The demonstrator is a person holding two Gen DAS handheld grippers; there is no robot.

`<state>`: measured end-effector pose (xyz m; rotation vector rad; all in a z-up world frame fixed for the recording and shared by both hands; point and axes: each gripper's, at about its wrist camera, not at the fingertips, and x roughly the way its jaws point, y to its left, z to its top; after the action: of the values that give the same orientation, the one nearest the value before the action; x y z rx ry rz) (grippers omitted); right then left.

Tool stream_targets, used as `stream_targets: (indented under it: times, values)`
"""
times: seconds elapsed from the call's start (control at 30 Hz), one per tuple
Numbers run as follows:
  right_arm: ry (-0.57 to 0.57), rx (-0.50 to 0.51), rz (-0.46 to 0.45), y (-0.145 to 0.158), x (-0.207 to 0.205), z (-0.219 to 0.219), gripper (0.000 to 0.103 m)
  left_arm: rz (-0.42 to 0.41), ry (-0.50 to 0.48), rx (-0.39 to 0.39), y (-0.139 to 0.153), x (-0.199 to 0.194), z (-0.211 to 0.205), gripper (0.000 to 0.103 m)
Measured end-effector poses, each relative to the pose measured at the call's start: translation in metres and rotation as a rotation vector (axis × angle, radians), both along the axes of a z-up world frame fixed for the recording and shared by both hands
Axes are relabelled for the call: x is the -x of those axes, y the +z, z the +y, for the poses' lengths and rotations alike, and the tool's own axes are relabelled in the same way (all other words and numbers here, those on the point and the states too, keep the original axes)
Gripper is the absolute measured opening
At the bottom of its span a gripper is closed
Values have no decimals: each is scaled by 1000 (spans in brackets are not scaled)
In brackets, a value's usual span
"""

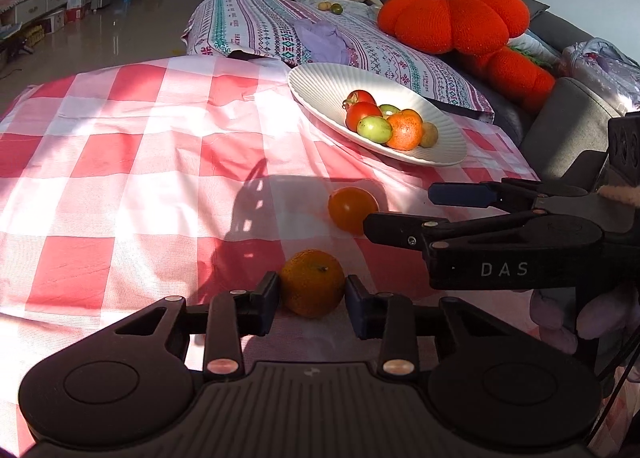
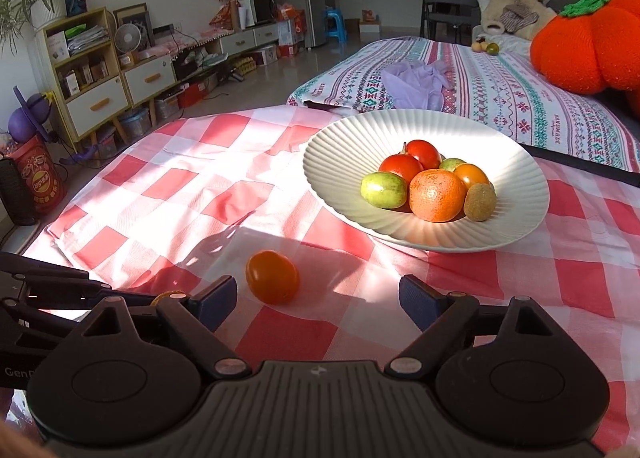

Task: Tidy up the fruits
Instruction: 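Grasp a mandarin orange with the left gripper while the right gripper grasps an orange cherry tomato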

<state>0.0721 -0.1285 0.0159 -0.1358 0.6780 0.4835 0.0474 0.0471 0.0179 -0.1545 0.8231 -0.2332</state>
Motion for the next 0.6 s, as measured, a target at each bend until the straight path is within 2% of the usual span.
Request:
stream_targets:
  times: [0.37, 0.43, 0.6]
  values:
    - [23, 9, 9, -3, -4, 12, 69, 13, 14, -7, 1, 2, 6, 37]
    - [28, 5, 13, -4, -5, 15, 62, 13, 21, -6, 1, 2, 7, 37]
    - [52, 6, 19, -6, -6, 21, 53, 15, 38, 0, 1, 1, 10, 37]
